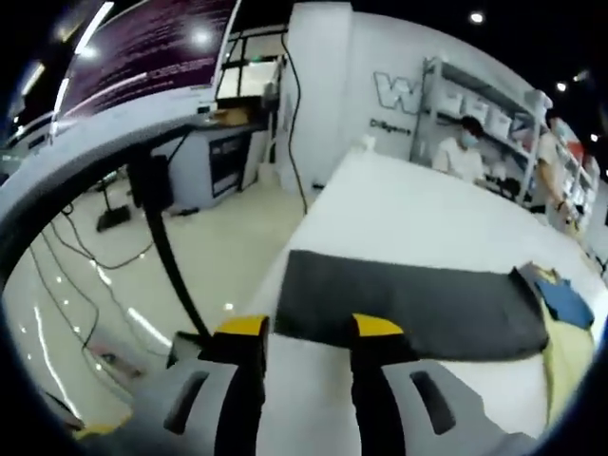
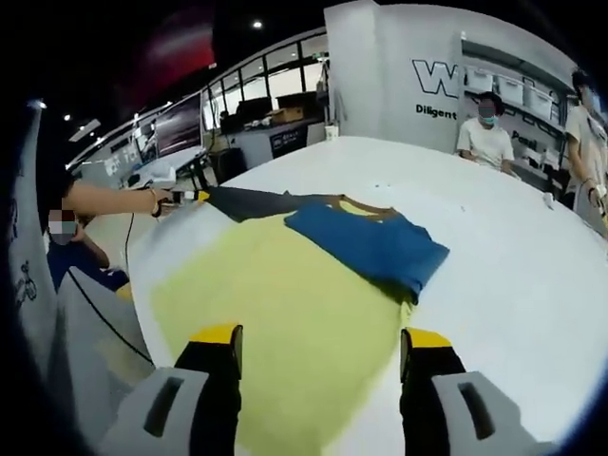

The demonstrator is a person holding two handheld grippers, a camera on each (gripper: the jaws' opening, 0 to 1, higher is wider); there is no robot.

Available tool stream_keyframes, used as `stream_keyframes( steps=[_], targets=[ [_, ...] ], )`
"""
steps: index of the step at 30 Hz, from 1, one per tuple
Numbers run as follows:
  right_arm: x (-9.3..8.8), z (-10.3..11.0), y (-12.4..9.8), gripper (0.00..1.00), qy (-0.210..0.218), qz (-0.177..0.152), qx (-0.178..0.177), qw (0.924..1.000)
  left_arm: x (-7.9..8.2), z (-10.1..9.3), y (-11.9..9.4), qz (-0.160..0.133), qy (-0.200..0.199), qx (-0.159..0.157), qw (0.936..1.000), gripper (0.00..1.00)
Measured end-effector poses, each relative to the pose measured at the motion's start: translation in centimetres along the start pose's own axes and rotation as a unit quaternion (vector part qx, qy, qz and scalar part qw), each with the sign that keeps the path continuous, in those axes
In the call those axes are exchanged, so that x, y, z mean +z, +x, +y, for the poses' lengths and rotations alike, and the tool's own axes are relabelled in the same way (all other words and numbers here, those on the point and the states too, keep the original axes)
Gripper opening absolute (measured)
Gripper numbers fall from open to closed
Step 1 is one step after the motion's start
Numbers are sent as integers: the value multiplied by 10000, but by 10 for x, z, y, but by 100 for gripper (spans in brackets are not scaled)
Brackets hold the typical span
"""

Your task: Fold the garment on the visible template until the final outline fits inside the template.

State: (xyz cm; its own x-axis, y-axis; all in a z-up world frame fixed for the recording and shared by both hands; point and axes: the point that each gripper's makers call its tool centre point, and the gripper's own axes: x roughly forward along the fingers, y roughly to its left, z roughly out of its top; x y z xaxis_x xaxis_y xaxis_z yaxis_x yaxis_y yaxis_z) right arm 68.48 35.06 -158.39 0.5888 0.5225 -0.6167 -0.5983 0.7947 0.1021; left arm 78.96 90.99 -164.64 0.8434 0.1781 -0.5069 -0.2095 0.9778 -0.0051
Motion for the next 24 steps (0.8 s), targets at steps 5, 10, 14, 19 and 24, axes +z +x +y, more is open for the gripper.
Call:
stream_keyframes(
  steps=[5, 10, 14, 19, 24],
  targets=[
    [0, 2, 2, 61, -18, 18, 21, 10000, -13, 12, 10, 71, -518, 72, 9986, 5],
    [-1, -2, 2, 61, 5, 21, -19, 10000, -19, 23, 19, 122, -647, 115, 9978, 0],
    [-2, 0, 2, 61, -8, 17, 15, 10000, -13, 28, 22, 34, -707, 175, 9973, 0],
    [-8, 3, 1, 62, -29, 97, 39, 9999, -12, 30, 25, 10, -705, 165, 9974, 0],
    [-18, 5, -2, 63, 86, 157, 34, 9998, -14, 42, 26, 66, -881, 412, 9952, 0]
  ],
)
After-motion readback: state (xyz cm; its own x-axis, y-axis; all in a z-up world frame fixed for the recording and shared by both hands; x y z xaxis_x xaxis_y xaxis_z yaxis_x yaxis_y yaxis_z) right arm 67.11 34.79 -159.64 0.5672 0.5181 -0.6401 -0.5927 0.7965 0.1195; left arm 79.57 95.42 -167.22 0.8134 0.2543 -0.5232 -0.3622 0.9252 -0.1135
